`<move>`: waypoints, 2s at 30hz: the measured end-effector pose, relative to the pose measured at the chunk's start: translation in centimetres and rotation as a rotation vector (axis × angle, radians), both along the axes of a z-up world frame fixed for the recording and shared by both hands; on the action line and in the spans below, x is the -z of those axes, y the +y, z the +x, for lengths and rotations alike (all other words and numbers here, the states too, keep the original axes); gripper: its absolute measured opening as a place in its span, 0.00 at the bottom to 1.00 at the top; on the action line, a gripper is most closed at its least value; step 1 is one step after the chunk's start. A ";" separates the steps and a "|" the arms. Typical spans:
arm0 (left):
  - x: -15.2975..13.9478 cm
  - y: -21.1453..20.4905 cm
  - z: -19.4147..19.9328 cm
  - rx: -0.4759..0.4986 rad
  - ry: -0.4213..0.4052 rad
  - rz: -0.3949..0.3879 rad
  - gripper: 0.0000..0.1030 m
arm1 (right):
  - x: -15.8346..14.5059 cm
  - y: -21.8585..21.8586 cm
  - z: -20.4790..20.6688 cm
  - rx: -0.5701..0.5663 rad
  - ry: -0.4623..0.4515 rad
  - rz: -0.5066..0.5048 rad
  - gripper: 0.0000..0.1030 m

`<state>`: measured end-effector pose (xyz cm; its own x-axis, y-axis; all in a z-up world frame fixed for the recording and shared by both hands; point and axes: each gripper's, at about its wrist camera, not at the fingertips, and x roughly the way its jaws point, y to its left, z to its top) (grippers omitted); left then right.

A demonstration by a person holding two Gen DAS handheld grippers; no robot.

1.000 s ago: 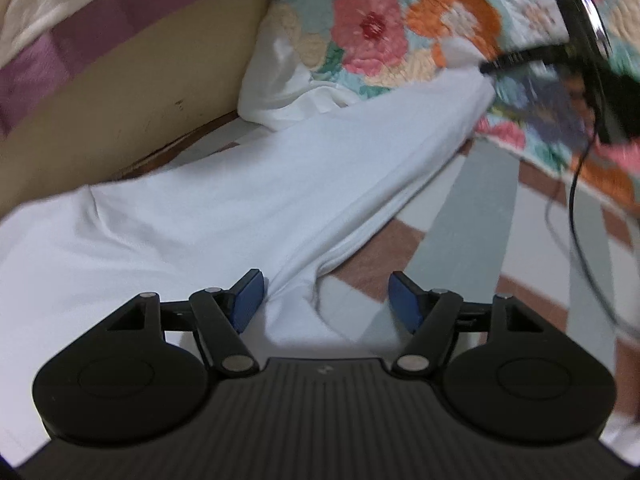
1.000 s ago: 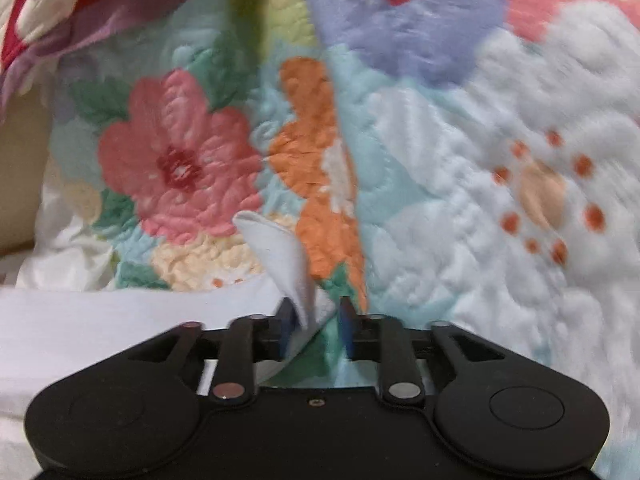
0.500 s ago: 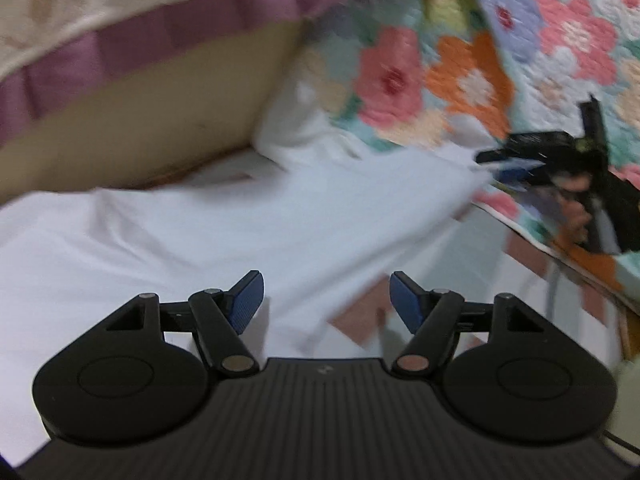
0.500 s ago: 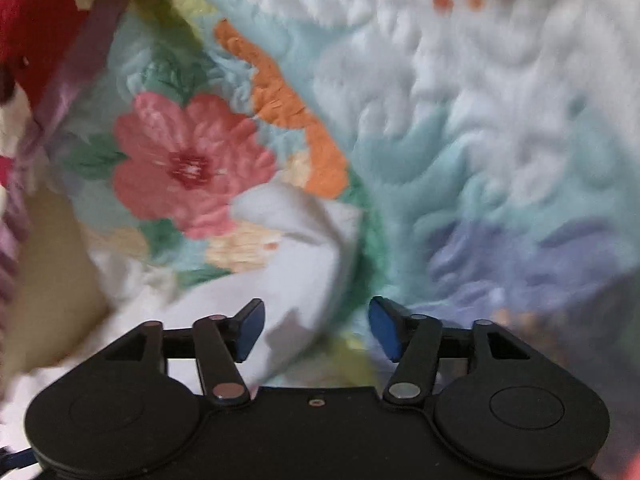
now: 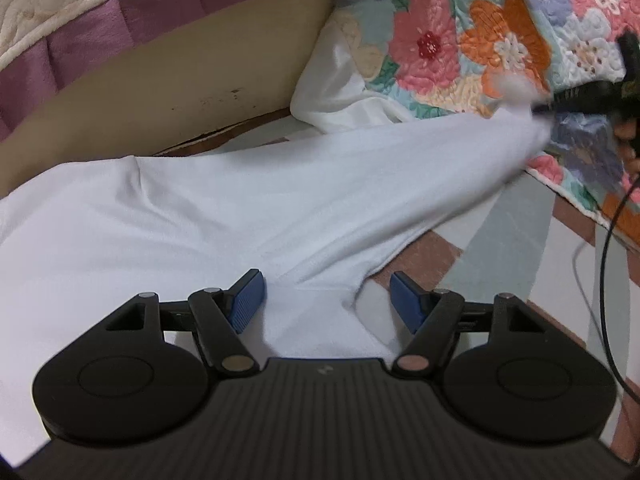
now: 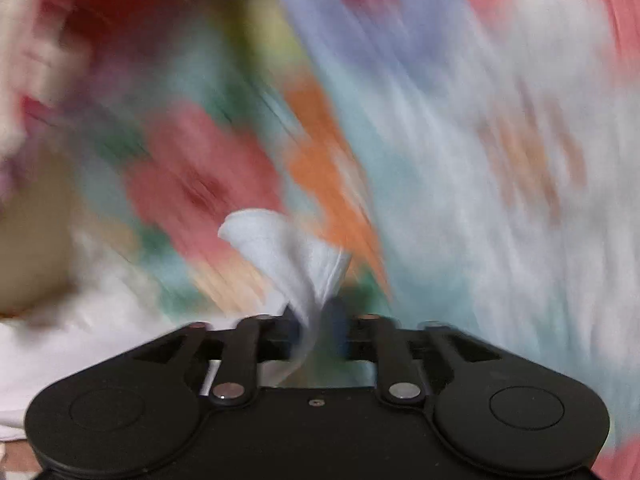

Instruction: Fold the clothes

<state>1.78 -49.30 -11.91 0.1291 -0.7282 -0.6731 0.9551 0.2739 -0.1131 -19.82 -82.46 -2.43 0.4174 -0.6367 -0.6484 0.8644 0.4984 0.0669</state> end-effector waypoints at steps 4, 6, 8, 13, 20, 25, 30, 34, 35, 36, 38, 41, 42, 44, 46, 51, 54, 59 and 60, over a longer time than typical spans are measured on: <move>-0.3 -0.1 0.6 0.005 0.047 0.010 0.68 | 0.1 0.5 -2.8 0.016 -0.106 0.041 0.34; -0.3 -0.1 0.7 0.004 0.049 0.013 0.68 | 0.1 0.4 -2.9 -0.006 -0.123 0.067 0.34; -0.2 -0.3 0.6 0.002 0.042 0.017 0.68 | 0.1 0.5 -2.7 -0.044 -0.119 0.070 0.34; -0.2 -1.0 0.1 0.006 -0.022 0.047 0.68 | 0.7 -0.5 -0.1 -0.149 -0.045 0.070 0.04; -0.3 -0.9 0.3 0.003 -0.026 0.055 0.68 | -6.5 0.6 -1.1 -0.232 -0.387 -0.048 0.03; -0.4 -0.8 0.8 -0.006 -0.002 0.052 0.68 | -2.9 -0.8 -4.2 -0.047 -0.257 0.024 0.02; -0.5 -0.9 0.8 0.018 -0.011 0.063 0.69 | 0.5 -1.6 -5.9 0.039 -0.171 0.049 0.01; -0.5 -0.5 1.2 0.011 0.025 0.040 0.69 | 0.1 -0.3 -4.8 -0.044 -0.080 0.013 0.11; -0.5 -0.3 1.3 0.005 0.036 0.034 0.69 | -0.1 0.1 -4.8 -0.055 -0.071 0.009 0.23; -0.5 -0.1 1.4 -0.002 0.047 0.028 0.69 | -0.3 0.5 -4.8 -0.058 -0.069 0.013 0.42; -0.9 0.1 1.6 -0.004 0.058 0.014 0.69 | -0.9 1.3 -5.2 -0.053 -0.085 0.019 0.53; -1.6 0.0 1.6 0.007 0.062 -0.023 0.69 | -0.9 1.4 -6.1 -0.068 -0.105 0.046 0.55; -1.9 -0.1 1.6 0.014 0.058 -0.034 0.69 | -0.5 1.1 -6.1 -0.075 -0.107 0.072 0.55; -2.5 -0.6 1.7 0.024 0.044 -0.050 0.69 | 0.4 0.2 -6.0 -0.073 -0.102 0.126 0.57; -3.0 -1.4 1.9 0.028 0.020 -0.049 0.69 | 1.2 -0.9 -5.7 -0.045 -0.092 0.173 0.53; -2.8 -3.1 3.2 0.036 -0.053 -0.044 0.69 | -2.1 -2.8 -4.5 -0.094 -0.302 0.347 0.07; -2.2 -3.5 3.9 0.011 -0.050 -0.039 0.69 | -5.5 -4.5 -4.2 -0.083 -0.504 0.457 0.07; -1.0 -3.9 4.1 -0.015 -0.030 -0.021 0.69 | -9.5 -7.8 -1.6 0.001 -0.313 0.288 0.07; -0.8 -3.9 4.0 -0.017 -0.028 -0.018 0.69 | -9.4 -8.2 -1.1 0.010 -0.277 0.270 0.07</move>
<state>5.82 -53.19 -11.09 0.1598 -0.7379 -0.6557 0.9532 0.2881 -0.0918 -20.88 -90.61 6.93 0.5944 -0.4636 -0.6571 0.8001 0.4223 0.4259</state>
